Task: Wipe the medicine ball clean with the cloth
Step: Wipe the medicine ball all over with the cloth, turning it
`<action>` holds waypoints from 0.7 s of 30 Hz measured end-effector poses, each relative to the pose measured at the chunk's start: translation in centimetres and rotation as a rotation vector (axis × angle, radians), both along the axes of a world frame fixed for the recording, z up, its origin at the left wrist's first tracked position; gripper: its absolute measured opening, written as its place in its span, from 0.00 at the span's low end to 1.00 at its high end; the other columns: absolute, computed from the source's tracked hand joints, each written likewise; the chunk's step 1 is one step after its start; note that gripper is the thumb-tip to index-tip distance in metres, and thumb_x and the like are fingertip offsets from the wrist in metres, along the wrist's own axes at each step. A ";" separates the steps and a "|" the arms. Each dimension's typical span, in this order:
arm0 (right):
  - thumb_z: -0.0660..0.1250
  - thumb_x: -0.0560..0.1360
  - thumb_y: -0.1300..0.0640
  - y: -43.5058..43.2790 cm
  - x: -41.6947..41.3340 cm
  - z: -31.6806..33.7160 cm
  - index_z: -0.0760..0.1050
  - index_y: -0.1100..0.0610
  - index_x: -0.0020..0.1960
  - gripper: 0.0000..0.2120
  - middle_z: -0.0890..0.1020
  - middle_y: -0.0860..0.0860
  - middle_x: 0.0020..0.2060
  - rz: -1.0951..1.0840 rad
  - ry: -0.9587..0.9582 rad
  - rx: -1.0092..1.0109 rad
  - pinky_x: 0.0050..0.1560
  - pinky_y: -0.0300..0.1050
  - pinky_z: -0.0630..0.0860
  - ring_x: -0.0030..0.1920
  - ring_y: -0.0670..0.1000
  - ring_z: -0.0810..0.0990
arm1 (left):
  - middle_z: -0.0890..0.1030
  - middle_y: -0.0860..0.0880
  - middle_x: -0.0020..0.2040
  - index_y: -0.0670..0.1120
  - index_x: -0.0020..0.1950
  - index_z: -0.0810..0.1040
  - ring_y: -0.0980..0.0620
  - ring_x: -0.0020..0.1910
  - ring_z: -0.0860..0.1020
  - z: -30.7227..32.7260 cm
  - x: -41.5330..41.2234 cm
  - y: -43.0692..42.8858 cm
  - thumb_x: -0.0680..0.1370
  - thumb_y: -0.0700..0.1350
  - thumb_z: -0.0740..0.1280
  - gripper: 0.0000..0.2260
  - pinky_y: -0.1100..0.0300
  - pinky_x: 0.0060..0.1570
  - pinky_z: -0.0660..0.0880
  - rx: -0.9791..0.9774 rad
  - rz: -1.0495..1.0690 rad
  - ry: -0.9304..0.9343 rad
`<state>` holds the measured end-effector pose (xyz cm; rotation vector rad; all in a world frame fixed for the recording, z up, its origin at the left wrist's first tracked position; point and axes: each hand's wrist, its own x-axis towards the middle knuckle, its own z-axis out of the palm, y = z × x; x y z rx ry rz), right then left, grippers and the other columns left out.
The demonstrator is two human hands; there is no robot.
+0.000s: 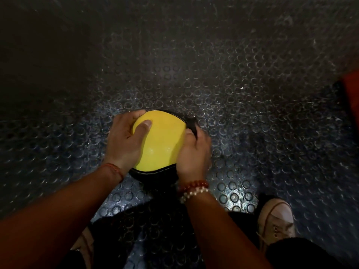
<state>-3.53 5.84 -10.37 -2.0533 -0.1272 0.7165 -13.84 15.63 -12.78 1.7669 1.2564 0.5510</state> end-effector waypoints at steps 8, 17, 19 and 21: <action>0.59 0.78 0.51 3.3 4.8 0.0 0.81 0.55 0.50 0.13 0.81 0.53 0.50 0.360 -0.025 -0.008 0.55 0.49 0.74 0.51 0.55 0.78 | 0.70 0.53 0.57 0.50 0.65 0.77 0.71 0.50 0.70 0.1 -0.2 -0.4 0.76 0.54 0.63 0.19 0.84 0.50 0.60 0.028 -0.053 -0.008; 0.59 0.79 0.53 0.2 4.2 -2.0 0.77 0.61 0.53 0.14 0.79 0.55 0.53 -0.015 0.401 -0.071 0.55 0.43 0.70 0.54 0.54 0.76 | 0.71 0.59 0.56 0.59 0.60 0.76 0.62 0.55 0.72 -0.1 -0.5 -0.5 0.73 0.58 0.65 0.17 0.71 0.53 0.66 -0.047 0.042 -0.025; 0.54 0.81 0.58 -0.1 3.1 -1.5 0.75 0.62 0.59 0.14 0.77 0.57 0.56 -0.046 0.307 -0.018 0.49 0.38 0.64 0.52 0.51 0.73 | 0.71 0.57 0.58 0.58 0.61 0.76 0.61 0.55 0.71 0.0 -0.4 -0.4 0.73 0.58 0.65 0.17 0.73 0.52 0.65 -0.041 0.041 -0.012; 0.55 0.81 0.55 -0.2 1.8 -1.0 0.73 0.57 0.64 0.15 0.75 0.53 0.59 -0.035 0.197 0.059 0.46 0.36 0.62 0.49 0.46 0.71 | 0.71 0.57 0.58 0.57 0.62 0.77 0.62 0.54 0.71 0.1 -0.3 -0.4 0.72 0.59 0.65 0.19 0.75 0.51 0.64 -0.017 0.027 0.004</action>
